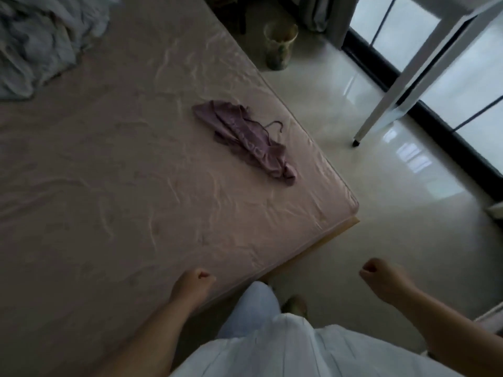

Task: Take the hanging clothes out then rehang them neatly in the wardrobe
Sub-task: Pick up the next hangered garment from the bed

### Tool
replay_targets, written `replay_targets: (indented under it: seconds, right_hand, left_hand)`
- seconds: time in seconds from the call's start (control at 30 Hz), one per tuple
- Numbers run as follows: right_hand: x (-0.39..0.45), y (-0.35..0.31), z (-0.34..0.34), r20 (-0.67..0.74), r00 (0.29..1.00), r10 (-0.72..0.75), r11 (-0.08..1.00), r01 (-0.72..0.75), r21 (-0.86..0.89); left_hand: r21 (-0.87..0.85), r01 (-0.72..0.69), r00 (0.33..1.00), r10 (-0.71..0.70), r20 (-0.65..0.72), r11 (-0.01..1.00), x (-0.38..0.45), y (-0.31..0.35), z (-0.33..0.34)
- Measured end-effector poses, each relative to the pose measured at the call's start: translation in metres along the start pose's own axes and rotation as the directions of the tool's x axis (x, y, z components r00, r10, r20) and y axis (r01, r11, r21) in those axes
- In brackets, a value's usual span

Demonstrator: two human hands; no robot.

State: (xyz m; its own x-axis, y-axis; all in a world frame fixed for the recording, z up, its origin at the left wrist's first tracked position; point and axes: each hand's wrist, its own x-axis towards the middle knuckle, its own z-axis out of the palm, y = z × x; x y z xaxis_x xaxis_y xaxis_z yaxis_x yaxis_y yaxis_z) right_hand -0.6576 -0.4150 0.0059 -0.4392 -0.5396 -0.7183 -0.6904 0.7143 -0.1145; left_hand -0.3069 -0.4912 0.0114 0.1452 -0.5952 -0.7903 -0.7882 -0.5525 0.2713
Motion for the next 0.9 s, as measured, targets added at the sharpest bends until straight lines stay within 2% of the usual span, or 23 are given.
replay_targets:
  seconds: [0.27,0.4,0.57,0.67,0.8,0.9]
  right_hand:
    - [0.097,-0.077,-0.048,0.035,0.996,-0.081,0.989,0.085,-0.118]
    - [0.149,-0.116,-0.071,0.077,0.989,-0.124,0.983,0.133,-0.125]
    - [0.252,-0.171,-0.074,0.120,0.982,-0.148,0.988,0.151,-0.017]
    - [0.315,-0.207,-0.066,0.148,0.974,-0.169,0.985,0.163,0.048]
    - [0.374,-0.264,-0.058,0.086,0.955,-0.284,0.959,0.280,0.047]
    - [0.411,-0.309,-0.045,0.024,0.939,-0.343,0.931,0.337,0.140]
  left_hand:
    - [0.079,0.066,0.998,-0.067,0.014,0.995,0.077,0.069,-0.031]
    - [0.030,0.068,0.998,-0.067,-0.006,0.997,0.114,0.114,-0.040]
    - [-0.057,0.123,0.992,-0.125,-0.033,0.991,0.168,0.136,-0.017]
    - [-0.111,0.185,0.982,-0.187,-0.005,0.976,0.201,0.132,0.017]
    - [-0.169,0.239,0.971,-0.237,0.028,0.956,0.233,0.140,0.053]
    - [-0.226,0.232,0.971,-0.238,0.001,0.946,0.257,0.157,0.067]
